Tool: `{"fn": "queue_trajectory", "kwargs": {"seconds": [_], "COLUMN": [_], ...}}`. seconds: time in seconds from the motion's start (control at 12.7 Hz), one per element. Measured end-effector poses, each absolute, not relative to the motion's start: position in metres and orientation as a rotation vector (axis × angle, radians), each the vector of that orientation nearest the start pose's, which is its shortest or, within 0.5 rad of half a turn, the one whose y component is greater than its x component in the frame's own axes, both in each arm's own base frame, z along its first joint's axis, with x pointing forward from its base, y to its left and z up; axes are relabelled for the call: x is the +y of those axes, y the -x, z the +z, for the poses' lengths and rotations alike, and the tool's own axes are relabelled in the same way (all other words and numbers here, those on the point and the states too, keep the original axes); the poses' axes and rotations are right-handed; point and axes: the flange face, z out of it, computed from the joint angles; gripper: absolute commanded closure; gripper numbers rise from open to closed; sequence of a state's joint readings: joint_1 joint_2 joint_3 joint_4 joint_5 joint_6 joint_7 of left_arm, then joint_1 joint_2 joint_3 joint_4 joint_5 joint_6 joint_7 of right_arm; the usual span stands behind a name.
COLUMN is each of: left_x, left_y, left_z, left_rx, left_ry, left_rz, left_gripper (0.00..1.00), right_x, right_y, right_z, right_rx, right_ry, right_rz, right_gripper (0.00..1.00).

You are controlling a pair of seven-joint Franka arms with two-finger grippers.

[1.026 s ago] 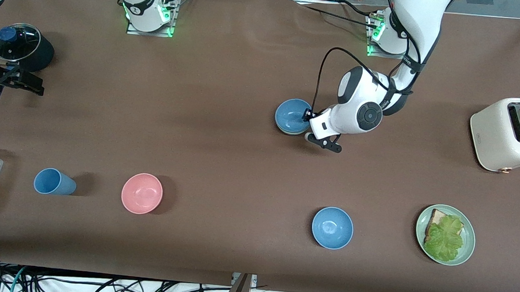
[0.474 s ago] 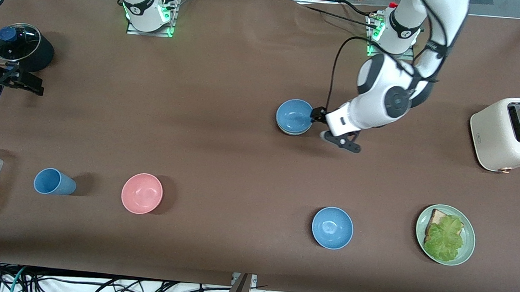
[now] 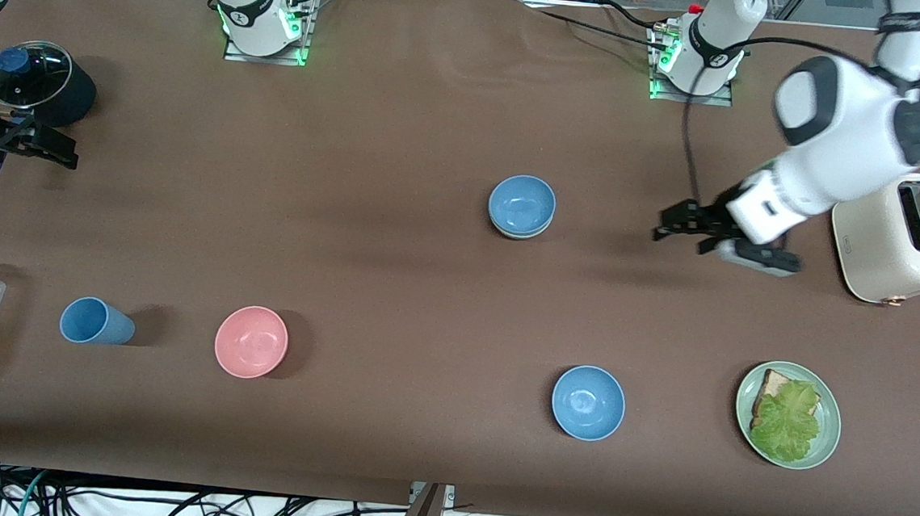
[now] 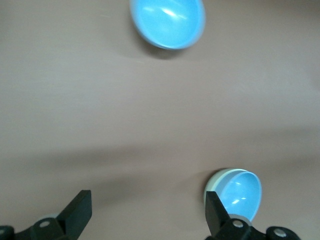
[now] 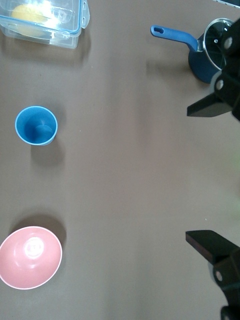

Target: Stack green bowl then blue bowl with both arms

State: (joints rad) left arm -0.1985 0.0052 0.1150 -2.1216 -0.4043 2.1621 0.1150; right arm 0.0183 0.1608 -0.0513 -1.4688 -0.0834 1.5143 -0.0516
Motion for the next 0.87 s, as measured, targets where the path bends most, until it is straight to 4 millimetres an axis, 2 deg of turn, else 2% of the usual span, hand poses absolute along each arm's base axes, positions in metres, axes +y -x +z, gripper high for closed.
{"fn": "queue_trajectory", "kwargs": {"seconds": [0.08, 0.16, 0.24, 0.39, 0.55, 0.71, 0.87], "left_x": [-0.026, -0.003, 0.008, 0.011, 0.011, 0.007, -0.005], "left_y": [-0.543, -0.542, -0.543, -0.545, -0.544, -0.542, -0.541], "left_z": [0.429, 0.45, 0.474, 0.52, 0.555, 0.583, 0.594], "left_rx": [-0.018, 0.028, 0.072, 0.162, 0.2, 0.194, 0.166], "left_ry": [3.446, 3.404, 3.359, 3.267, 3.192, 3.152, 3.118], "left_rz": [-0.037, -0.006, 0.018, 0.05, 0.067, 0.081, 0.08], "left_gripper": [0.0, 0.0, 0.0, 0.0, 0.0, 0.0, 0.0], "right_x": [-0.026, -0.026, -0.026, -0.026, -0.025, -0.025, -0.025], "right_y": [-0.595, -0.595, -0.595, -0.595, -0.595, -0.595, -0.595], "right_z": [0.576, 0.576, 0.576, 0.576, 0.576, 0.576, 0.576], "right_rx": [-0.031, -0.031, -0.031, -0.033, -0.034, -0.034, -0.035], "right_ry": [3.222, 3.222, 3.222, 3.222, 3.222, 3.222, 3.223], "right_rz": [0.192, 0.191, 0.191, 0.191, 0.19, 0.188, 0.186], "right_gripper": [0.0, 0.0, 0.0, 0.0, 0.0, 0.0, 0.0]}}
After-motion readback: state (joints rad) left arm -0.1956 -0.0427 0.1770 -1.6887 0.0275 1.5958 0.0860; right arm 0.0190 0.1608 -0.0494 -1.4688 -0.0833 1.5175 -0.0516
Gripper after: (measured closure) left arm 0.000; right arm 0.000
